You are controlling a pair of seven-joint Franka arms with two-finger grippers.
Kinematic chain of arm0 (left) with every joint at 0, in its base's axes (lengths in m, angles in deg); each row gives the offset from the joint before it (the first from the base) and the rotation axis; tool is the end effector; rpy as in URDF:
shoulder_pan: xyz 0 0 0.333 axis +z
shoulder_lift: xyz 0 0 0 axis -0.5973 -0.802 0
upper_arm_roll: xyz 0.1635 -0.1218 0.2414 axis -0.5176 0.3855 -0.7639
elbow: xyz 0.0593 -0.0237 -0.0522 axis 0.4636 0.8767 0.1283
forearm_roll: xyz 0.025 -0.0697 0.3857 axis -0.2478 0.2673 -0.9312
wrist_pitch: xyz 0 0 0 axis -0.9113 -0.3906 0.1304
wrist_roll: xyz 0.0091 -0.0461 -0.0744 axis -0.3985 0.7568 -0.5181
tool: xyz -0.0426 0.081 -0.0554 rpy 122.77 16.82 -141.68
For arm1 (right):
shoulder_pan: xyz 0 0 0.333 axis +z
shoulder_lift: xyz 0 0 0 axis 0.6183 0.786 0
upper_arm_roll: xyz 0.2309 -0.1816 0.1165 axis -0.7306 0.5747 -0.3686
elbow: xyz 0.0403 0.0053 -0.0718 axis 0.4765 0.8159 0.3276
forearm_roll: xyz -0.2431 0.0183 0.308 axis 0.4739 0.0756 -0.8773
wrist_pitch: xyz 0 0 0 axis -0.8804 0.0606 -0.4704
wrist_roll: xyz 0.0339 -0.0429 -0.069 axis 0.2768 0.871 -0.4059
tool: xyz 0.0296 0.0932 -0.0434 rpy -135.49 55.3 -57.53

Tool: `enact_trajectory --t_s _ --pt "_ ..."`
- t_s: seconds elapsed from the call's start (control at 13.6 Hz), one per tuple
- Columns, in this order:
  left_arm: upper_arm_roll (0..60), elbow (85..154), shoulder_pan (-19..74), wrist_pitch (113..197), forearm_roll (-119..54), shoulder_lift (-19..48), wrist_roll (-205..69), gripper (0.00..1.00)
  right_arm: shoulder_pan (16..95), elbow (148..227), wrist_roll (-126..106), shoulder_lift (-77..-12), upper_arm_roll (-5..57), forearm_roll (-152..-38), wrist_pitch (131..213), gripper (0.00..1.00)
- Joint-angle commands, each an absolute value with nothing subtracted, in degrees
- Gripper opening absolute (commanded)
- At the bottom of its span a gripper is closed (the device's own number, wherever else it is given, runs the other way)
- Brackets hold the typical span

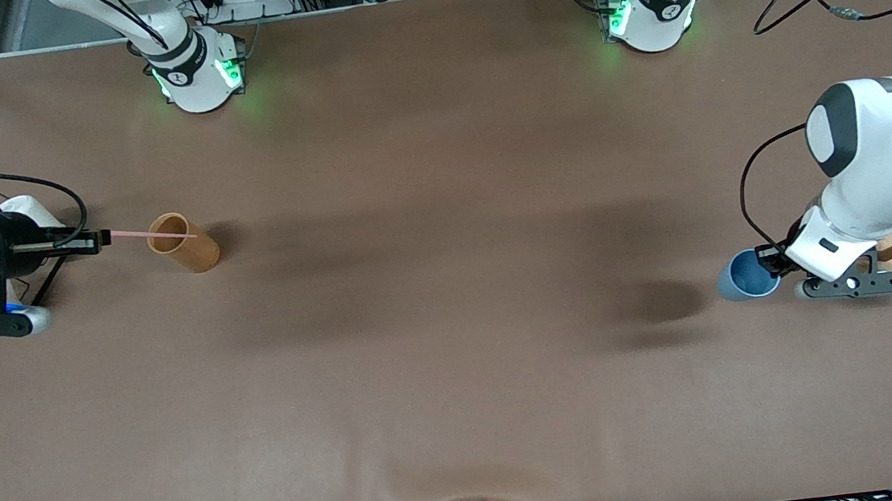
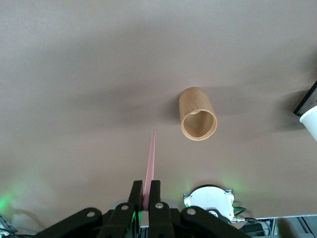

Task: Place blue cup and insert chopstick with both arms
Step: 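Grasp the blue cup and pink chopstick with the left and right grippers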

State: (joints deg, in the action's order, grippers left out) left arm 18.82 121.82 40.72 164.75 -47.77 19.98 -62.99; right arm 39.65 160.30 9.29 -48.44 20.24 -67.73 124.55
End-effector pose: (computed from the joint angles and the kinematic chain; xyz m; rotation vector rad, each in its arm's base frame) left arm 0.6489 -0.0274 0.3648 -3.0944 0.1281 -0.1115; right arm 0.6088 0.0404 0.5437 -2.9560 0.2799 0.6402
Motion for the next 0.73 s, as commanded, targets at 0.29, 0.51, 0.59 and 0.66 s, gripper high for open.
enact_trajectory --t_s 0.29,0.51,0.59,0.66 --pt "22.7 114.8 39.6 155.1 -47.5 21.7 -64.7 0.00 39.3 159.8 10.6 -48.3 20.0 -68.8 124.3 0.00" --pt "26.7 114.7 39.5 154.7 -47.6 23.3 -68.3 0.00 39.4 159.9 10.6 -48.3 19.9 -68.8 124.3 0.00" --pt "28.0 114.0 39.4 154.3 -47.6 23.2 -70.5 0.00 39.4 159.9 10.6 -48.3 20.0 -68.8 124.2 0.00" --pt "29.2 113.4 39.3 153.8 -47.6 22.9 -72.4 0.00 39.5 159.9 10.6 -48.3 19.9 -68.8 124.3 0.00"
